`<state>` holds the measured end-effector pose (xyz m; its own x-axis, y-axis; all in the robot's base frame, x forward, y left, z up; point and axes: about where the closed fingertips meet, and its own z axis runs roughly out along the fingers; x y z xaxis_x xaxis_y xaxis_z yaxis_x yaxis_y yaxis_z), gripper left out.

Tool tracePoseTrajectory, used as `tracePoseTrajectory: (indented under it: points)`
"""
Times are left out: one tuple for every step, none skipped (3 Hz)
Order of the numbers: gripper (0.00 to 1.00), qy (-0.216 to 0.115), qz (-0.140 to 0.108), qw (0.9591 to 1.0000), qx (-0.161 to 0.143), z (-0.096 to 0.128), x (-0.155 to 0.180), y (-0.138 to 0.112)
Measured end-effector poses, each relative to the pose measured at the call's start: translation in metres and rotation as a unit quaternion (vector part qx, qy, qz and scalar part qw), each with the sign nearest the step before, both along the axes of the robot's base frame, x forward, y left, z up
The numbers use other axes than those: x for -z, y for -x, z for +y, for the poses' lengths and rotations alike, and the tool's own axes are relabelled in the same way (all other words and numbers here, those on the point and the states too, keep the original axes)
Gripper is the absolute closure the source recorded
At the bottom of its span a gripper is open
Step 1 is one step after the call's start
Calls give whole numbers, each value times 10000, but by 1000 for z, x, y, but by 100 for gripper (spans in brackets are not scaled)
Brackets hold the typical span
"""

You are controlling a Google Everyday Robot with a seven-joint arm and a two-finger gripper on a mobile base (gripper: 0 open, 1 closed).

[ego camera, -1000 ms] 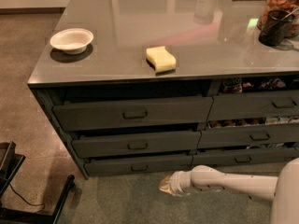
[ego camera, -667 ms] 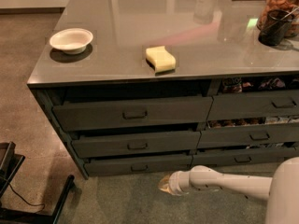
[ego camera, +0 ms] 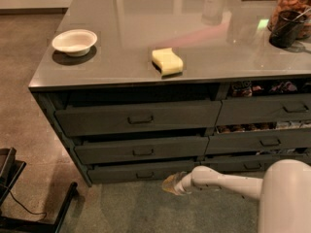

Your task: Open bottom drawer

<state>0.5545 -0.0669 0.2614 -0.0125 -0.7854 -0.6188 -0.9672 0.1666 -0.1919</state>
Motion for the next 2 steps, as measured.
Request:
tracePoseTrajectory:
  points:
    - [35, 95, -70, 9999, 9, -4, 13, -21]
    - [11, 136, -129, 9998, 49, -7, 25, -35]
